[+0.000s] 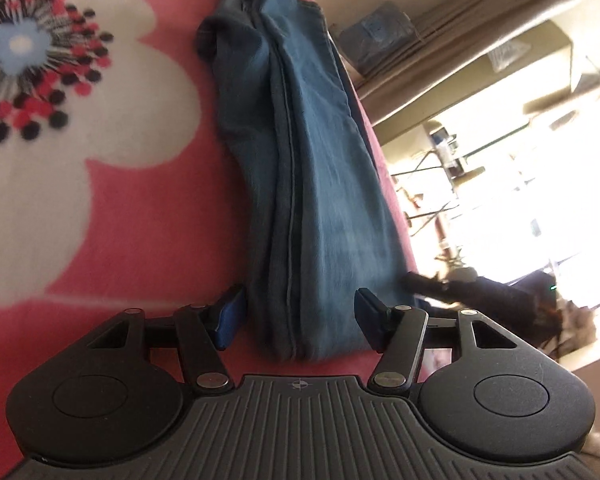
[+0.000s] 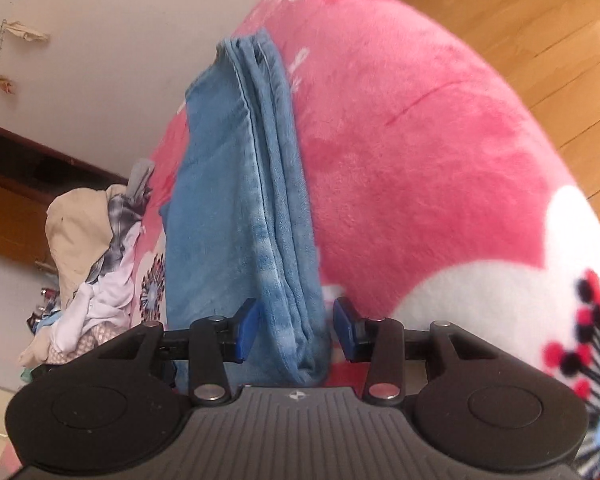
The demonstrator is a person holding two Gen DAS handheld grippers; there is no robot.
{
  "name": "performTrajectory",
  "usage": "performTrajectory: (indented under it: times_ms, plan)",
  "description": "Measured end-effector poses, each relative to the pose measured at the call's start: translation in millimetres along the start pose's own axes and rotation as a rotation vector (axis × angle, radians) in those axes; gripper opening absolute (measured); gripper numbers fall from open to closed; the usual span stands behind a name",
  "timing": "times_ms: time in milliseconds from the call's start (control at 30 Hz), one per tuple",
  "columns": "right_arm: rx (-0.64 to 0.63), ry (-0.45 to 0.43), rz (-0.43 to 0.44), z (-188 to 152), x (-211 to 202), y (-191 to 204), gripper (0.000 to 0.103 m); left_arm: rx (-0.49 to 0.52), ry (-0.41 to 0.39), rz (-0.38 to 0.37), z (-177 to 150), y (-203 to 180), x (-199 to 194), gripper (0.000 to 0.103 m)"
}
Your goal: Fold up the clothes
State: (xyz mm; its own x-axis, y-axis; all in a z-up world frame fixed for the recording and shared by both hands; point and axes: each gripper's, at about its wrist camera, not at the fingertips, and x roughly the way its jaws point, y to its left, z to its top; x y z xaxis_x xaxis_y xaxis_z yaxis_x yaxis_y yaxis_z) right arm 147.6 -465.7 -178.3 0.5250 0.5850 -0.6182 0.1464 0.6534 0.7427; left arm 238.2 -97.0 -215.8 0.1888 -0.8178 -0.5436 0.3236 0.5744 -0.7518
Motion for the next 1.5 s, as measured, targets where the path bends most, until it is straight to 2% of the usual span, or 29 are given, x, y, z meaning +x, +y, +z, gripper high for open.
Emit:
performTrajectory:
  times_ms: [100,200,267,300,367,400,433,600,667,733,833,967,1033,1100,1167,1200,1267,1300,1333,1433,1500]
  plan:
    - [0.013,0.051,0.031,11.2,13.9,1.2,0.044,-0.005,0.015,-0.021,4.8,0.8,8.6,0.054]
    - [0.004,0.085,0.066,19.5,27.7,3.9,0.044,0.004,0.022,-0.027,4.5,-2.0,12.0,0.046]
    - [-0.007,0.098,0.101,21.7,36.6,6.0,0.044,-0.005,0.026,-0.031,3.6,-1.4,11.9,0.031]
    - [-0.018,0.101,0.113,22.4,38.9,7.5,0.043,-0.014,0.027,-0.032,2.3,-1.0,11.5,0.026]
    - [-0.047,0.101,0.123,22.1,41.4,11.9,0.031,-0.010,0.017,-0.033,-1.8,-4.2,6.9,0.018]
    - [-0.066,0.098,0.122,20.9,41.5,15.0,0.022,0.001,0.011,-0.034,-3.2,-6.9,4.0,0.017]
    - [-0.077,0.088,0.128,18.8,40.2,17.9,0.019,0.016,0.006,-0.034,-4.3,-9.9,1.1,0.016]
    - [-0.083,0.028,0.184,3.7,22.2,27.6,0.013,0.022,0.013,-0.054,-15.1,-18.3,-18.1,0.015]
    - [-0.083,0.032,0.187,-10.0,13.9,29.0,0.013,0.042,0.037,-0.056,-28.8,-23.1,-29.3,0.015]
    - [-0.088,0.045,0.193,-26.7,5.7,28.9,0.012,0.068,0.072,-0.062,-49.1,-27.7,-43.3,0.015]
    - [-0.094,0.100,0.189,-72.1,-20.3,24.9,0.012,0.103,0.160,-0.086,-90.5,-34.3,-64.8,0.015]
    - [-0.090,0.183,0.182,-134.1,-53.1,15.4,0.012,0.231,0.364,-0.119,-150.9,-49.9,-88.1,0.015]
    - [-0.051,0.256,0.167,-170.5,-66.0,7.0,0.012,0.302,0.485,-0.132,-181.0,-57.0,-93.7,0.015]
    - [-0.001,0.324,0.140,-202.2,-77.8,-2.7,0.013,0.375,0.564,-0.108,-205.6,-60.7,-89.1,0.017]
    - [0.077,0.370,0.077,-222.7,-86.0,-15.7,0.019,0.425,0.602,-0.038,-219.5,-61.9,-78.8,0.023]
    - [0.105,0.365,0.043,-221.8,-89.7,-20.0,0.027,0.428,0.615,0.004,-221.5,-61.7,-73.0,0.024]
    - [0.156,0.351,-0.024,-218.5,-97.3,-28.1,0.028,0.451,0.619,0.008,-215.2,-64.4,-79.3,0.028]
    - [0.112,0.329,-0.059,-211.6,-106.5,-21.0,0.033,0.464,0.619,0.003,-211.1,-66.1,-84.0,0.030]
    - [0.062,0.306,-0.093,-204.3,-116.3,-12.9,0.037,0.519,0.612,0.017,-206.3,-69.3,-92.7,0.035]
    - [-0.116,0.227,-0.195,-180.9,-142.6,16.2,0.038,0.700,0.575,0.087,-186.0,-77.3,-117.5,0.037]
    - [-0.268,0.151,-0.233,-161.6,-147.9,43.8,0.038,0.735,0.502,0.123,-165.9,-74.9,-126.5,0.041]
